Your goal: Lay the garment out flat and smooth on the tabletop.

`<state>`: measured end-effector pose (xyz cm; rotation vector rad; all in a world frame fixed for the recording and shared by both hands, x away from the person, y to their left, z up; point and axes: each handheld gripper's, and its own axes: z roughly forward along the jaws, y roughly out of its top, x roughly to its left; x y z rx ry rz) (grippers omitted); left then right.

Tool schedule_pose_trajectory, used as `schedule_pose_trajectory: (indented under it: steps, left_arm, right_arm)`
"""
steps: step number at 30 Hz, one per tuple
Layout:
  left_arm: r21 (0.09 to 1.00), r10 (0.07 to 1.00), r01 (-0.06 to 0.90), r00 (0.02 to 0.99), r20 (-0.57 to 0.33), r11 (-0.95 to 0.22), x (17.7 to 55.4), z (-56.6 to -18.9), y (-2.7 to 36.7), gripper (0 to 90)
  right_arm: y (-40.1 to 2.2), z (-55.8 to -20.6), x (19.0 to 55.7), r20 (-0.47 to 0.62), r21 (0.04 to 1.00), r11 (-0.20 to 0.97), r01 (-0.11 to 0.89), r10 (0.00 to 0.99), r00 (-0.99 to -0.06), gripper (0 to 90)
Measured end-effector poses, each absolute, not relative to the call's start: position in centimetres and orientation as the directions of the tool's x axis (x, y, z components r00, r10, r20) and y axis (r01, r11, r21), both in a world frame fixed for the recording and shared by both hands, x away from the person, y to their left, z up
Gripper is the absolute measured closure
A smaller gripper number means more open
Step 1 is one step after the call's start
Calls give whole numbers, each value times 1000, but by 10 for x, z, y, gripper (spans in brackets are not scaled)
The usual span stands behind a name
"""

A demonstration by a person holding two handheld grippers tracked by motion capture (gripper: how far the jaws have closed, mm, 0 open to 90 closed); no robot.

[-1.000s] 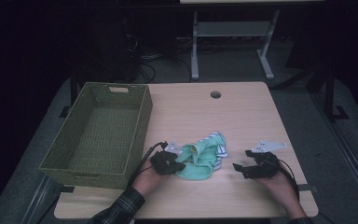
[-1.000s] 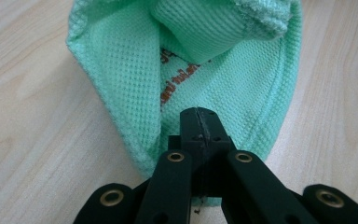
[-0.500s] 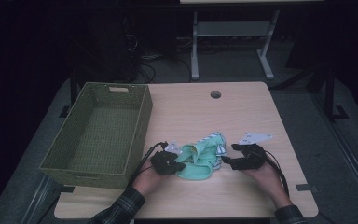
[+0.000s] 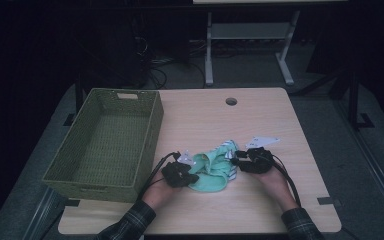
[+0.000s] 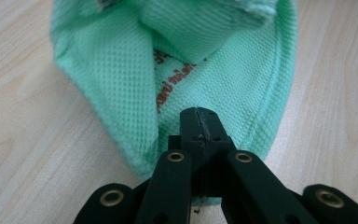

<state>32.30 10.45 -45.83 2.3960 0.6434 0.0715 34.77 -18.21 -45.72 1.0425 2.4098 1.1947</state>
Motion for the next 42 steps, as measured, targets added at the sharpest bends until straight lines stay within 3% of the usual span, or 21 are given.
schedule_pose_trajectory:
  steps: [4,7,10,14,28,32,38,42]
  left_arm:
    - [605,464,431,879,-113,-669,323,-458,105,897]
    - [604,464,432,879,-113,-670,323,-458,105,897]
    - [604,465,433,878,-115,-669,323,-458,105,897]
    - [604,465,435,877,-118,-668,324,-458,105,897]
    - [603,464,433,878,-116,-670,324,-458,105,897]
    - [603,464,433,878,-115,-670,323,-458,105,897]
    - [603,463,432,879,-115,-671,324,-458,105,897]
    - [603,462,432,879,-116,-670,324,-458,105,897]
  right_arm:
    - [-184,-460,353,63,775,400,490,723,-688,822]
    - [-189,-459,356,54,785,388,484,735,-676,899]
    - [-194,-458,358,69,789,363,496,750,-658,893]
    - [-195,-460,355,107,768,355,533,750,-653,675]
    - [-174,-464,329,168,744,386,546,683,-711,557]
    - [-166,-473,329,126,717,439,541,682,-721,582]
    - [-163,-473,326,27,721,496,485,678,-734,803]
    - [-167,-472,328,38,717,492,494,680,-732,833]
